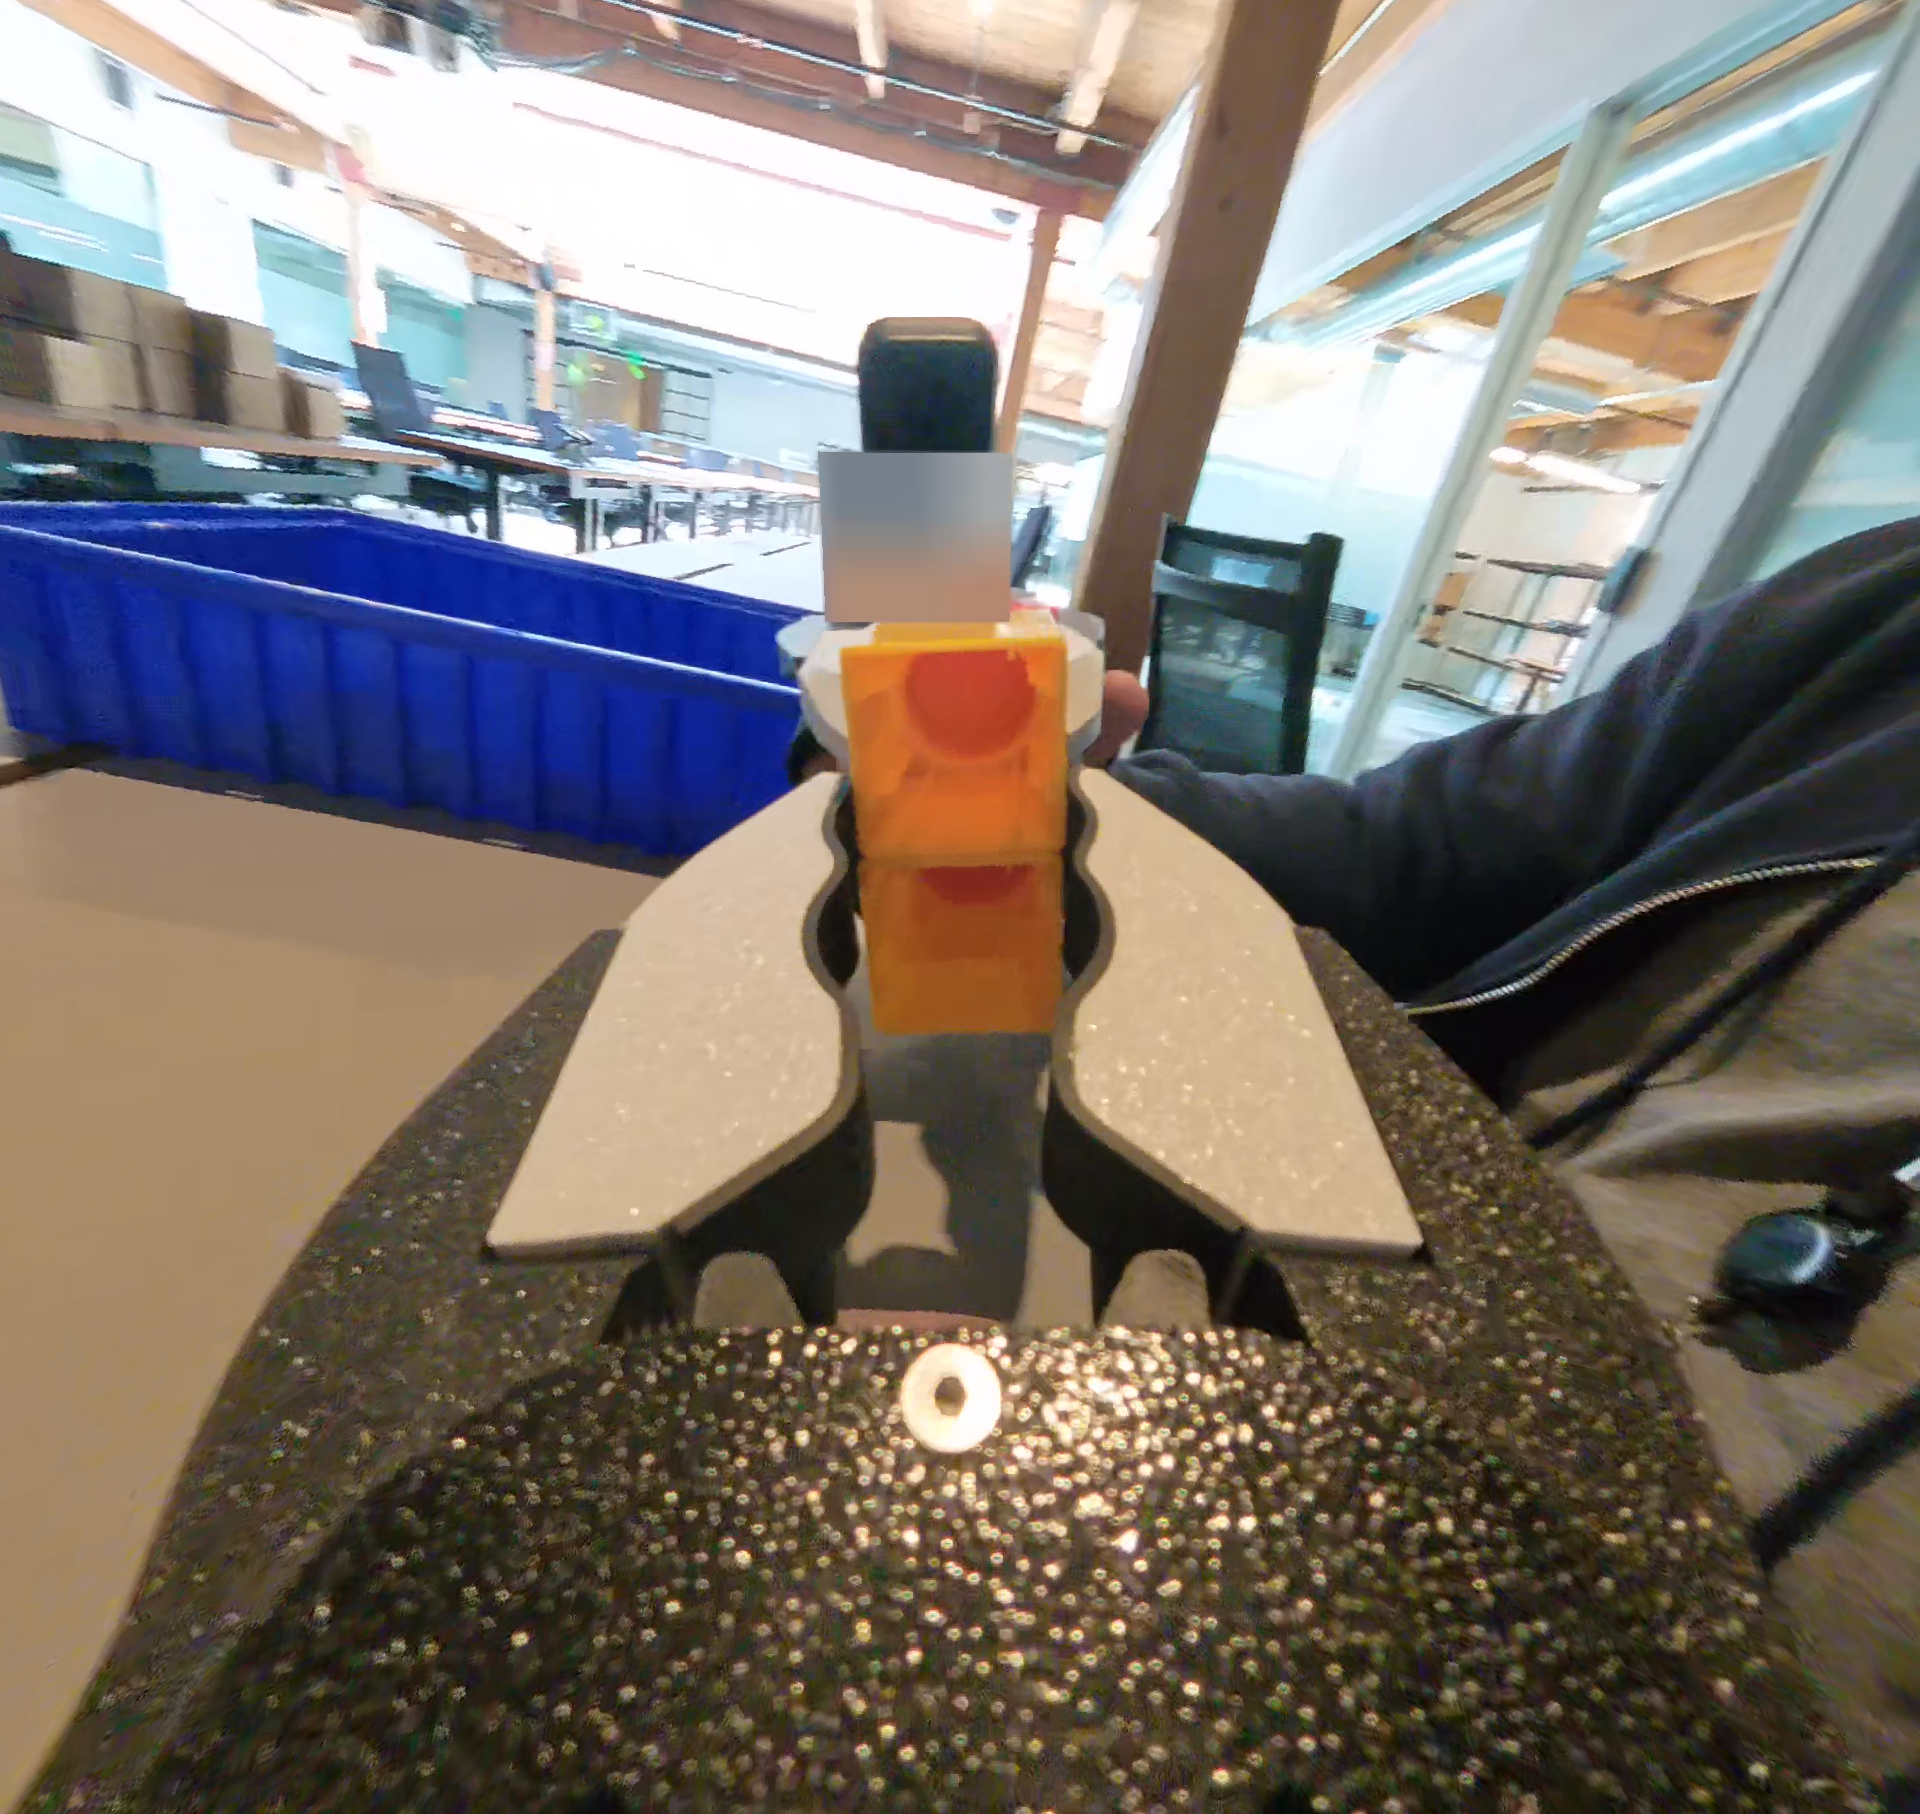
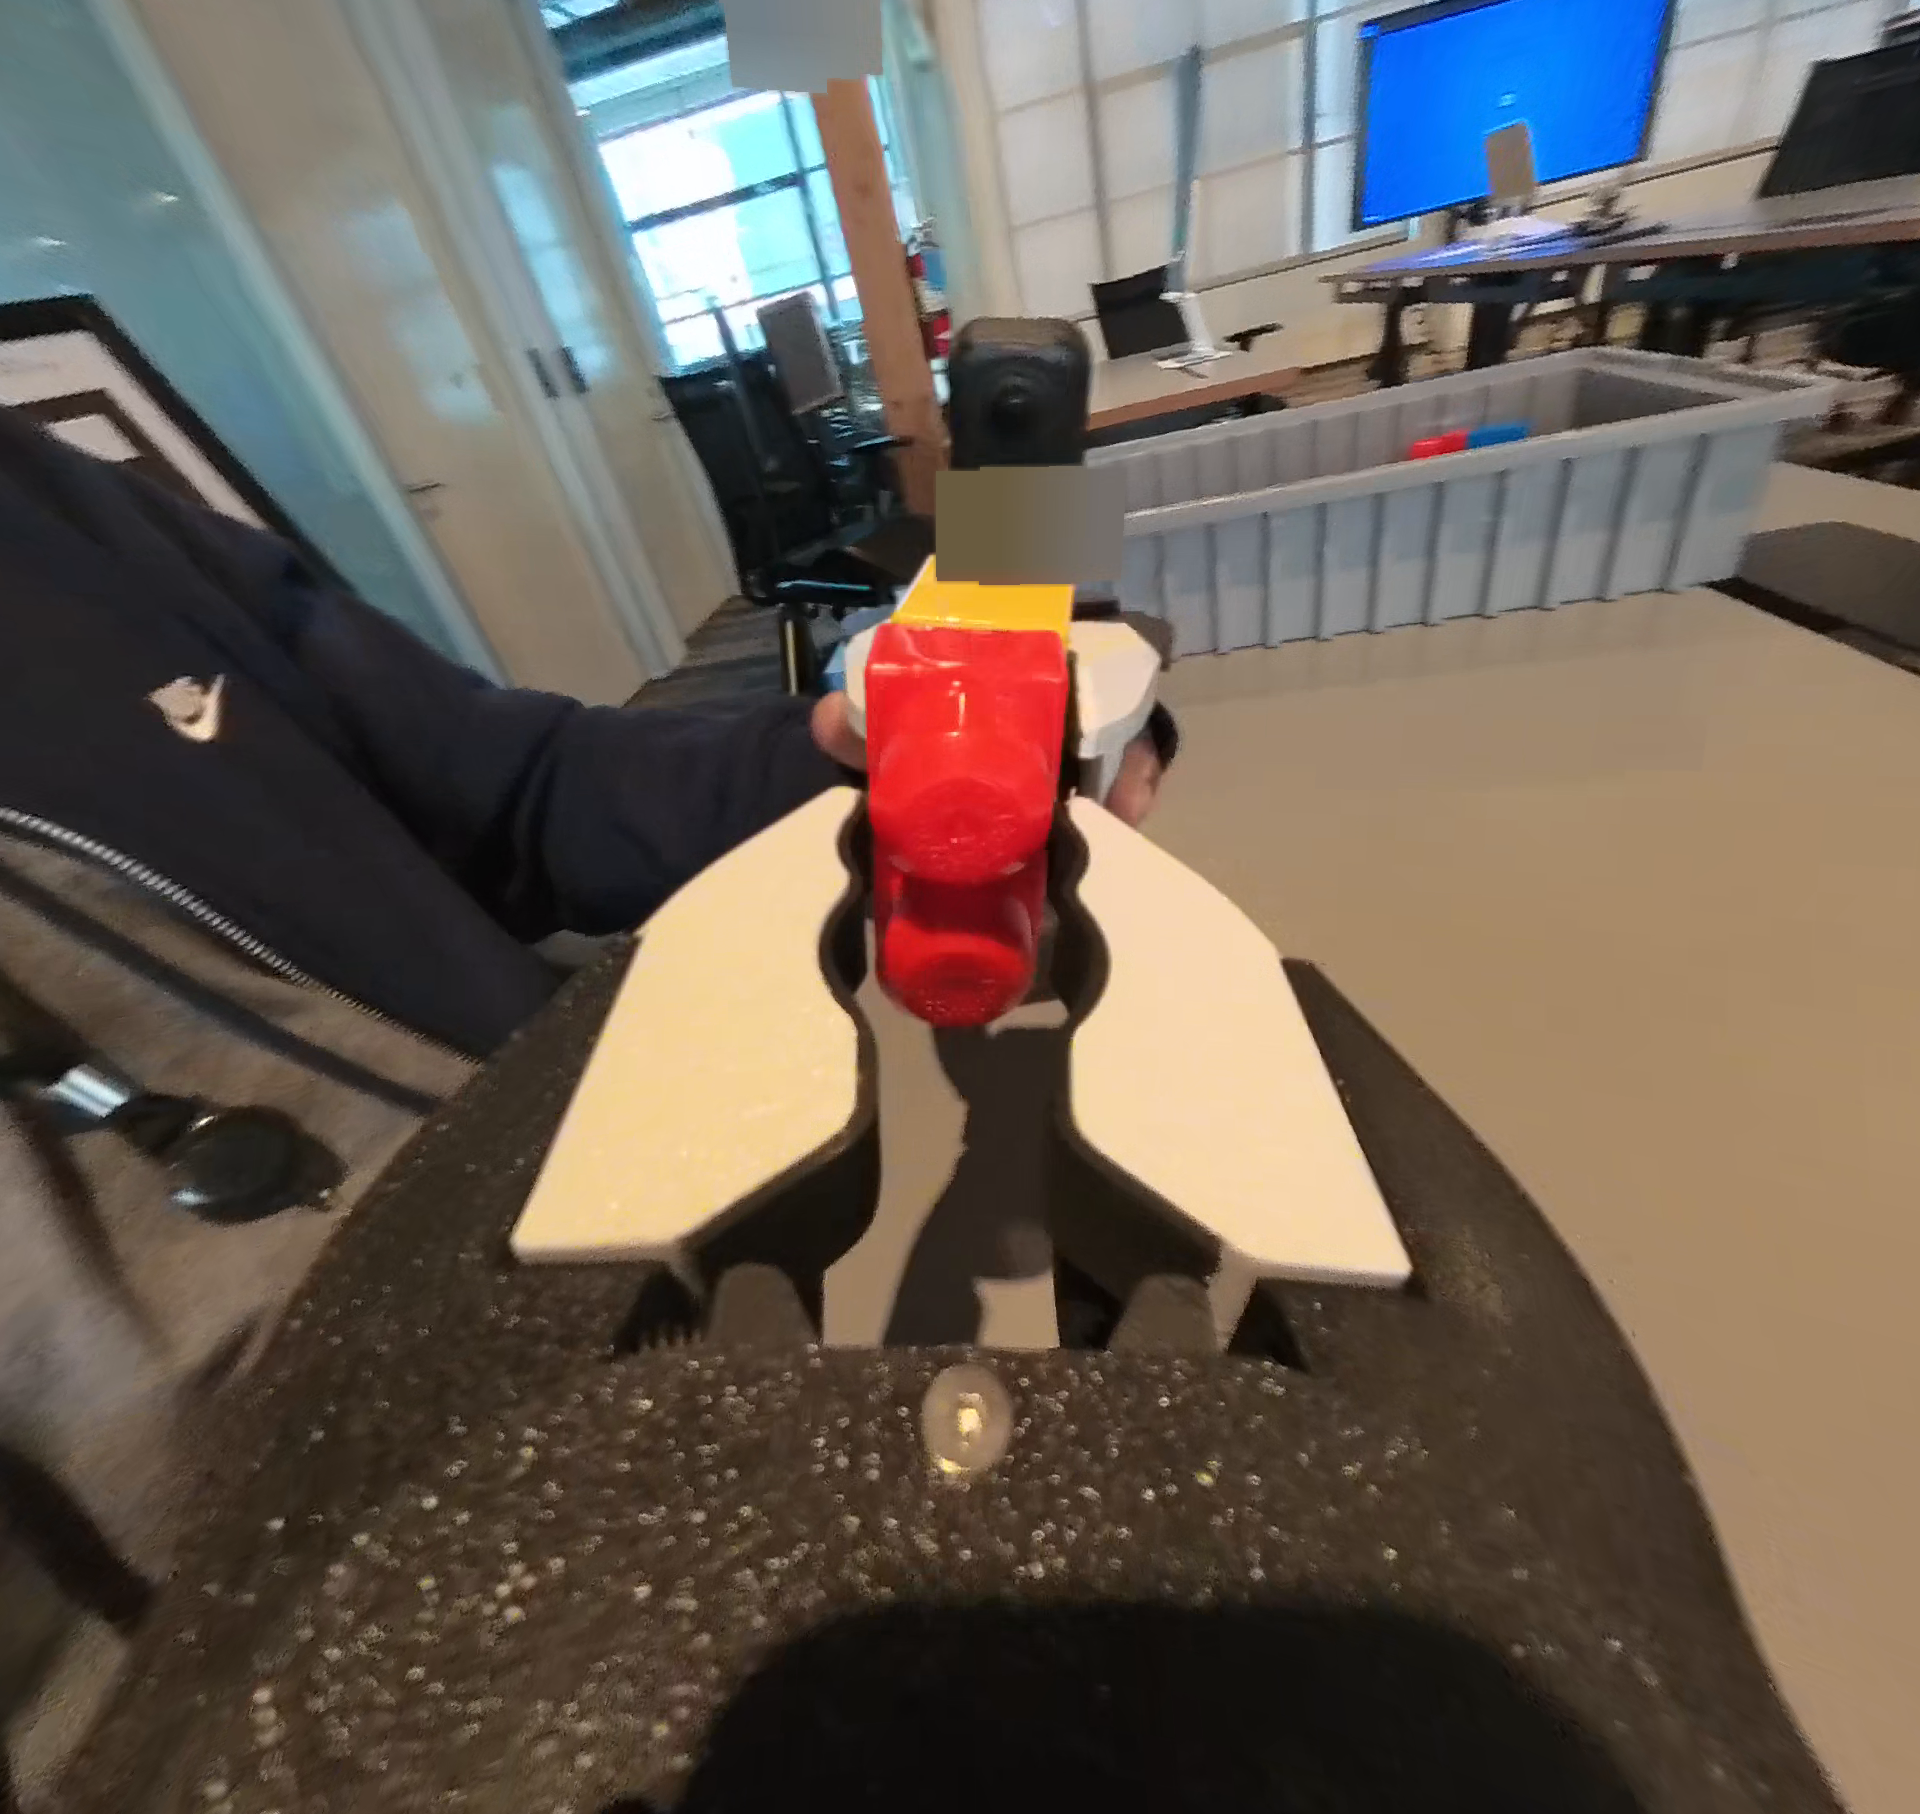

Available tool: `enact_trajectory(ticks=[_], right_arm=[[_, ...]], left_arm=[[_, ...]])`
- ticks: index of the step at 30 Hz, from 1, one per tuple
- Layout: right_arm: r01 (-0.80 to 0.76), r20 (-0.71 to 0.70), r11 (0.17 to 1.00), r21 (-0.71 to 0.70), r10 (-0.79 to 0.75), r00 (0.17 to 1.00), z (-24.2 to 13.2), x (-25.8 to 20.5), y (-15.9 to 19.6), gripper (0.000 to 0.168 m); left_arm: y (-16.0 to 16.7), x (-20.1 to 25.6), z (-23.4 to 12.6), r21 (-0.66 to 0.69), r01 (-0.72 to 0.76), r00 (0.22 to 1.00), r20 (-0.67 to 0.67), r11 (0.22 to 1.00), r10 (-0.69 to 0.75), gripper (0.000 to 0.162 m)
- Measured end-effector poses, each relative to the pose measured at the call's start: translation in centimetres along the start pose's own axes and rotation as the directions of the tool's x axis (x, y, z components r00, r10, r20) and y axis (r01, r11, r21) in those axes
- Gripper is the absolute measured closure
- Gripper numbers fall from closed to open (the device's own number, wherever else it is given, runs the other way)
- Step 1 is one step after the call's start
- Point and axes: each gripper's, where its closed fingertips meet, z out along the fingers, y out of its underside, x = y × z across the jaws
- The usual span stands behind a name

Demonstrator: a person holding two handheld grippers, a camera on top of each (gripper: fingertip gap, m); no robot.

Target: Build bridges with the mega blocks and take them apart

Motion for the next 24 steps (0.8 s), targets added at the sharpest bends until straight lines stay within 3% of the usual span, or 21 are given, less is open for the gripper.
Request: enact_trajectory(ticks=[4,9,13,16,20,24], right_arm=[[0.003,0.030,1.000,-0.004,-0.003,1.000,0.1,-0.4,0.2,0.136],[0.103,-0.166,0.994,-0.033,-0.107,0.980,0.1,1.3,-0.4,0.136],[0.002,-0.015,0.998,0.062,-0.001,1.000,-0.3,-0.1,-1.2,0.136],[-0.029,-0.011,0.997,0.077,0.030,0.999,-0.8,0.3,-1.3,0.136],[0.104,-0.167,0.995,0.014,-0.100,0.981,-1.6,1.2,-2.3,0.136],[0.186,-0.452,0.982,-0.016,-0.173,0.875,-7.3,4.2,-7.0,0.136]], left_arm=[[-0.1,0.2,-0.2,0.016,0.021,0.999,-0.033,1.000,-0.020,0.126],[-0.4,-1.2,-0.5,0.001,-0.063,0.994,0.094,0.998,0.063,0.126],[-1.1,-0.1,-0.3,0.062,-0.007,1.000,0.009,0.998,0.006,0.126],[-1.2,-0.4,-0.6,0.081,0.022,1.000,0.006,0.996,-0.022,0.126],[-1.4,-0.9,-0.9,0.080,-0.009,0.998,0.058,0.997,0.004,0.126],[-0.8,-1.6,-0.9,0.044,-0.023,0.994,0.109,0.999,0.018,0.126]])
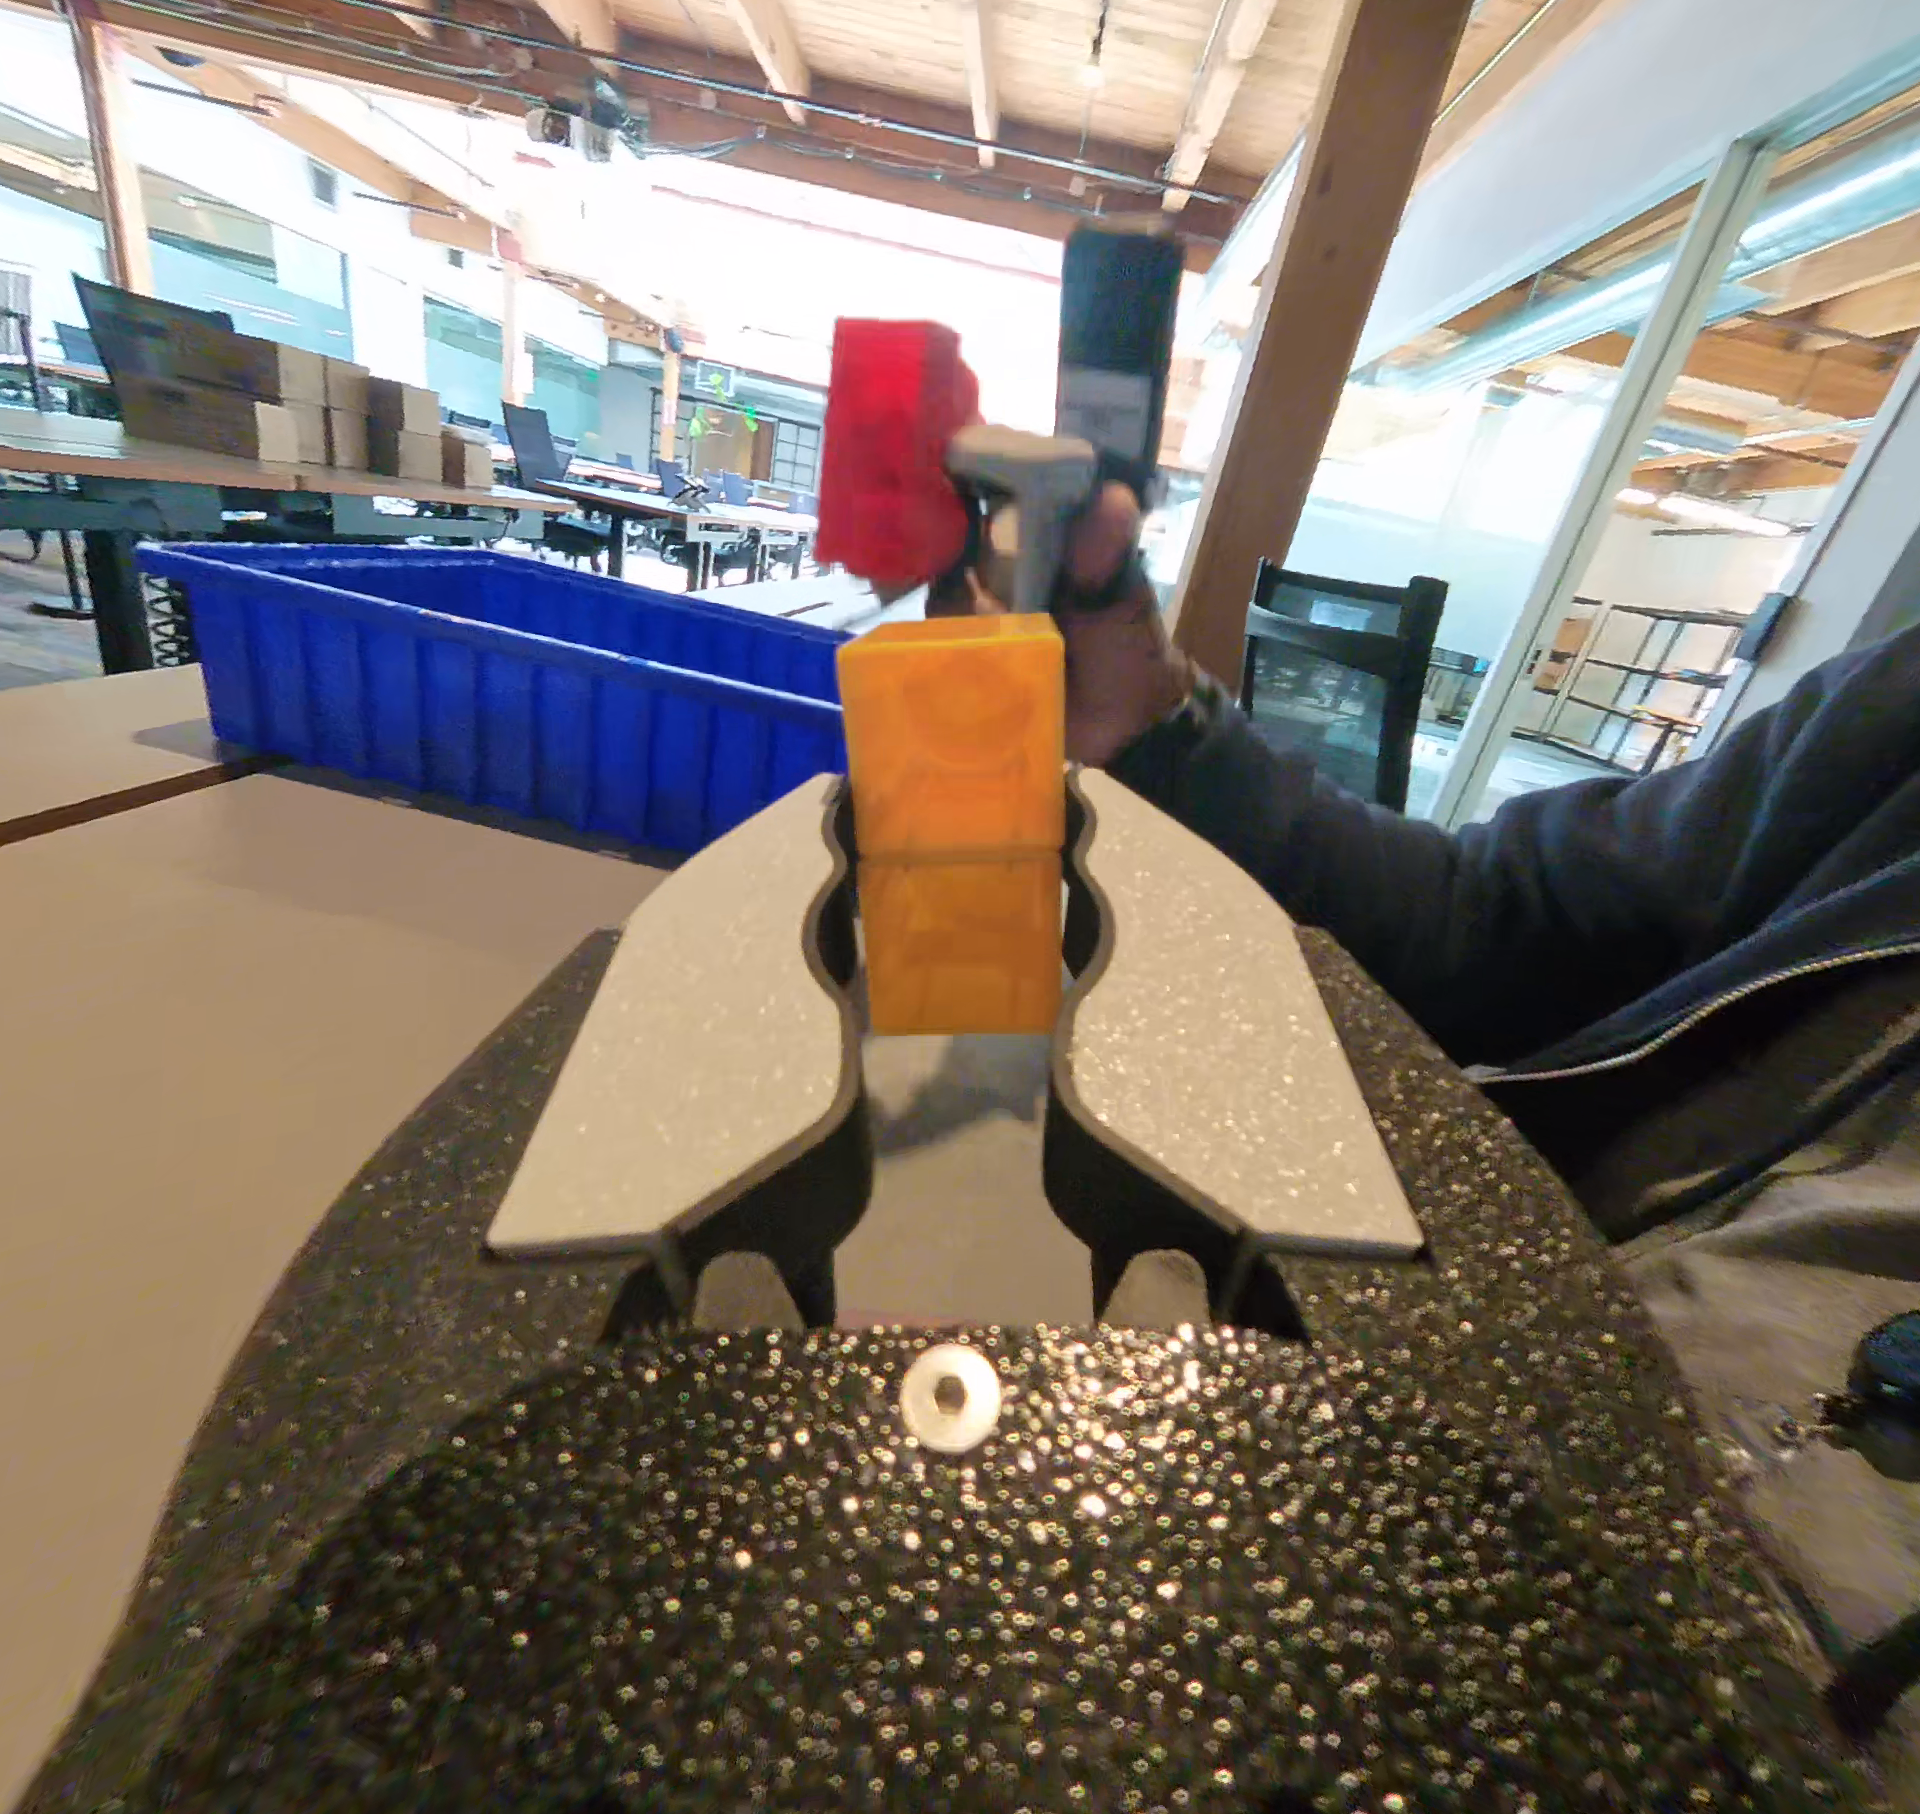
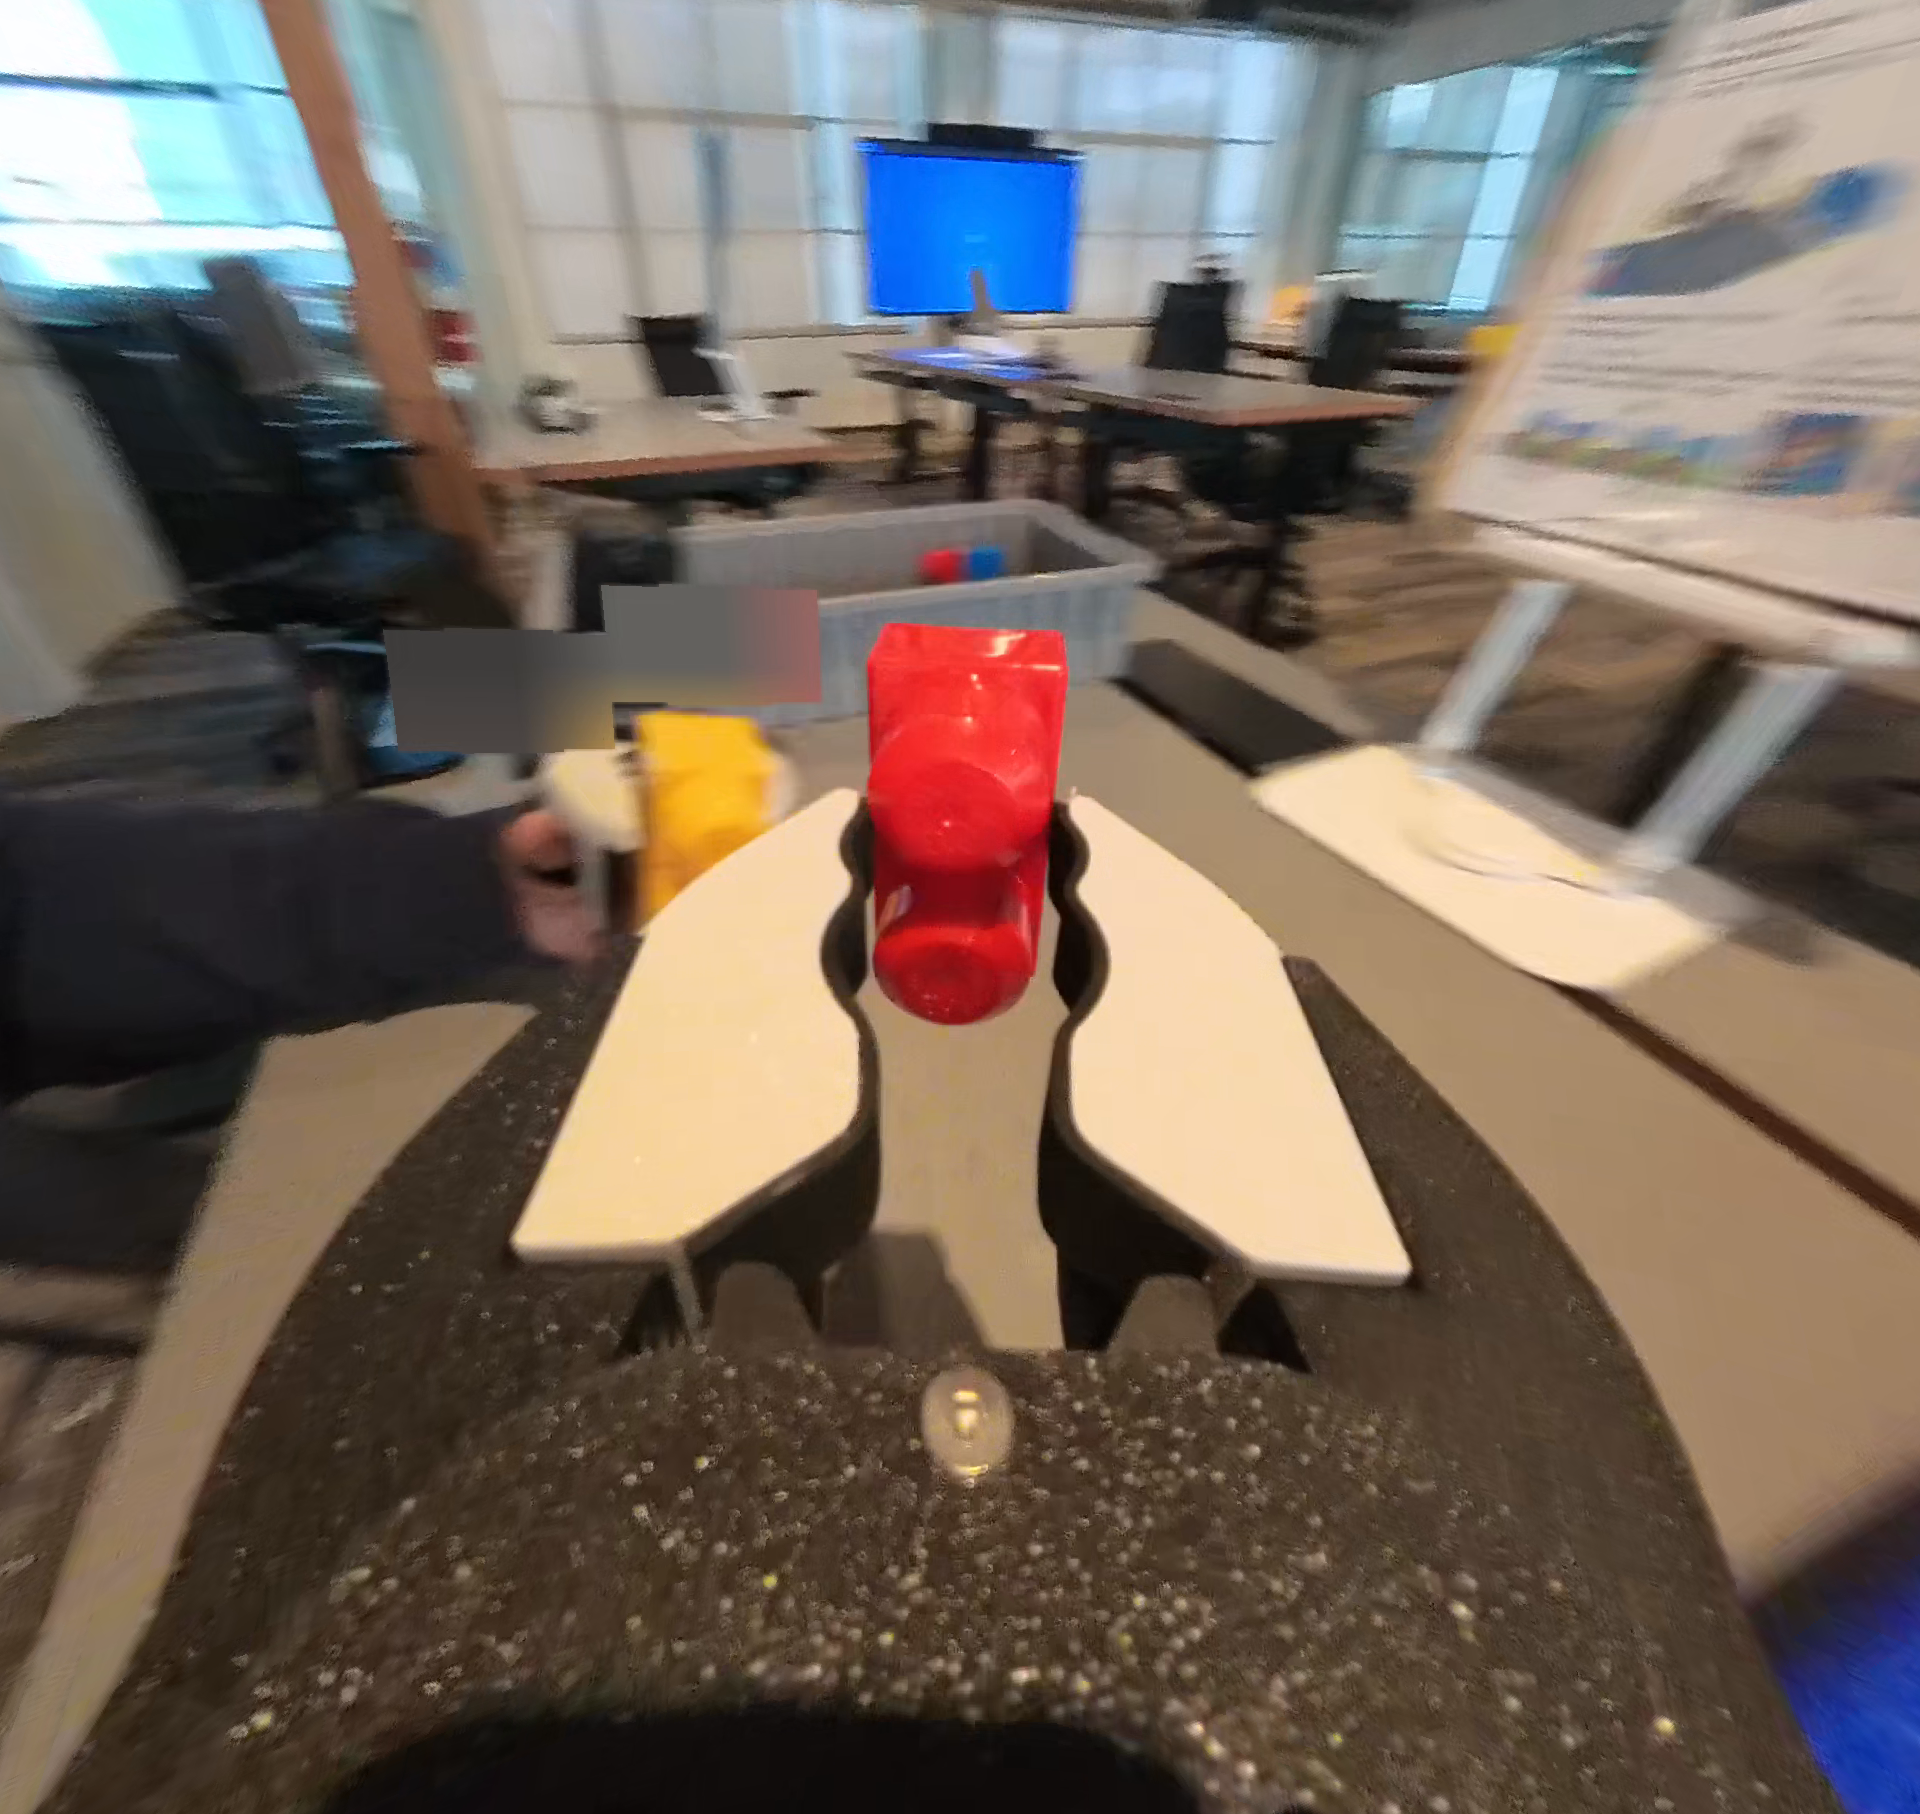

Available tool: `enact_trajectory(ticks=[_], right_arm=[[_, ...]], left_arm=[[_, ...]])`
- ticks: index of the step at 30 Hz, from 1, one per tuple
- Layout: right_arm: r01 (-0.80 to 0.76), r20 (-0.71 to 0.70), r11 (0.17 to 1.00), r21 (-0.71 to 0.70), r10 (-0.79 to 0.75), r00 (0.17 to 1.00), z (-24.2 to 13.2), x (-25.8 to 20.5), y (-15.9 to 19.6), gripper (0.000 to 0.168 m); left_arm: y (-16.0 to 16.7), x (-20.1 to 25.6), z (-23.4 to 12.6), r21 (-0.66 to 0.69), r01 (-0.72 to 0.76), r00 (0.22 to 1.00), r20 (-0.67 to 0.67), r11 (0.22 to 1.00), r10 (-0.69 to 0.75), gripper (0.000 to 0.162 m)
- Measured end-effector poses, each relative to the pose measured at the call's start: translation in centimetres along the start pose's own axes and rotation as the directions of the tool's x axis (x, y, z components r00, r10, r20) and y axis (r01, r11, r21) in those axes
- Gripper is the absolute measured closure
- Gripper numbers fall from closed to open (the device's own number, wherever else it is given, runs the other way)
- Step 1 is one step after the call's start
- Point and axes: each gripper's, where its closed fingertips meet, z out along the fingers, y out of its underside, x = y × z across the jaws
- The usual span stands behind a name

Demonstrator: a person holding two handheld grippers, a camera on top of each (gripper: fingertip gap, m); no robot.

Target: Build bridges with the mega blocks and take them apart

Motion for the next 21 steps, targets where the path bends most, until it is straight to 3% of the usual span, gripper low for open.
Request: enact_trajectory(ticks=[2,5,10,14,17,21], right_arm=[[0.010,-0.232,0.999,-0.043,-0.019,0.973,-3.1,5.8,-1.5,0.136],[-0.094,-0.563,0.974,-0.204,-0.038,0.826,-8.6,16.6,-0.8,0.136],[-0.461,-0.716,0.832,-0.310,0.114,0.688,-12.7,29.1,5.8,0.136],[-0.558,-0.797,0.752,-0.351,0.074,0.600,-15.1,34.3,10.5,0.135],[-0.635,-0.830,0.689,-0.350,0.087,0.551,-16.0,35.4,14.0,0.135],[-0.623,-0.833,0.698,-0.352,0.069,0.548,-16.2,35.0,13.7,0.106]], left_arm=[[0.4,-0.2,0.1,-0.018,-0.007,1.000,0.013,1.000,0.007,0.126],[0.7,-0.4,0.4,-0.038,-0.024,0.999,0.026,0.999,0.025,0.126],[1.1,-0.5,0.6,-0.064,-0.043,0.998,0.039,0.997,0.046,0.126],[1.0,-0.8,0.3,-0.061,-0.039,0.998,0.050,0.997,0.042,0.126],[1.2,-1.1,0.2,-0.075,-0.031,0.998,0.053,0.997,0.035,0.126],[1.5,-1.1,0.5,-0.083,-0.018,0.998,0.059,0.996,0.023,0.126]])
